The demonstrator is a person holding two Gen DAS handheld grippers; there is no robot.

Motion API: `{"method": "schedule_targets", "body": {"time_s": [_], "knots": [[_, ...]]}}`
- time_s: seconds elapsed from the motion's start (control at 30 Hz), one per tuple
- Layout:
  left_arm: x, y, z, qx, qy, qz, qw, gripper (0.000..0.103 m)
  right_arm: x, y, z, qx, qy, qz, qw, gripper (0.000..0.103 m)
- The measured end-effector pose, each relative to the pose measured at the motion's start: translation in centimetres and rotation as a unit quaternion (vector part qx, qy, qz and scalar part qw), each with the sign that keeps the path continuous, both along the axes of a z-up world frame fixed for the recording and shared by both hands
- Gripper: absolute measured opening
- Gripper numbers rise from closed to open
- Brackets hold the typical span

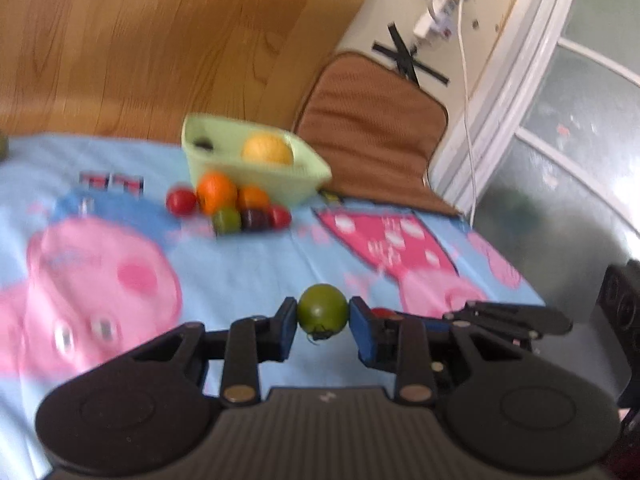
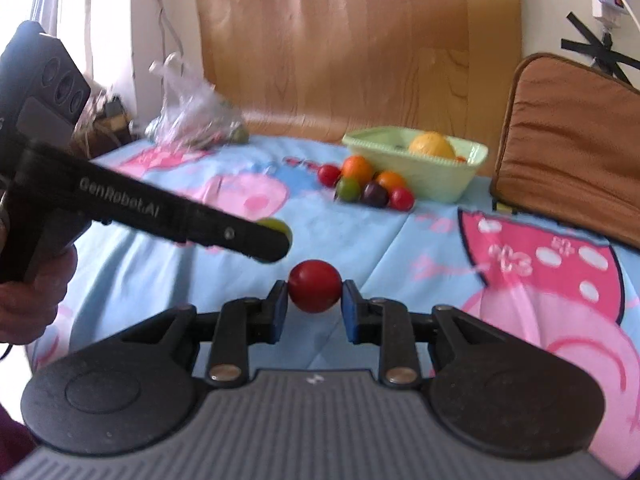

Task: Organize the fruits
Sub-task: 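Lift both held tomatoes toward the green bowl, then lower both tomatoes into the green bowl and open both grippers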

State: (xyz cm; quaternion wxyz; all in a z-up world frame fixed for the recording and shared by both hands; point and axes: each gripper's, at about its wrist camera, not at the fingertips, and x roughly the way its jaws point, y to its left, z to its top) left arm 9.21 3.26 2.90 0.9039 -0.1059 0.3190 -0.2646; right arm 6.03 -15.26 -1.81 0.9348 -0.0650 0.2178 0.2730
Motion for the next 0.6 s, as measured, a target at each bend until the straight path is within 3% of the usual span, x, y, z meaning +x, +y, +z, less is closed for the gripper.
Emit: {"method": "schedule_targets", "body": {"time_s": [0.1, 0.23, 0.43, 0.6], "knots": [[2.9, -0.2, 1.4, 0.02, -0.027, 0.015, 0.9993, 0.029, 3.2, -0.8, 1.1, 0.022, -0.002, -0.021, 1.0, 0.031], [8.1, -0.3, 2.7, 0.019, -0.027, 0.037, 0.9988, 0.029, 8.2, -1.6, 3.0, 0.055, -0.009, -0.055, 0.997, 0.032], [14.7, -0.9, 2.5, 0.034, -0.018, 0.063, 0.9973, 0.029, 14.8, -1.6, 3.7, 0.046, -0.017, -0.088, 0.995, 0.032], [18.4, -1.7, 0.8, 0.062, 0.007, 0.076, 0.9952, 0.03, 17.7, -2.1, 2.8, 0.022, -0.011, -0.098, 0.995, 0.032]]}}
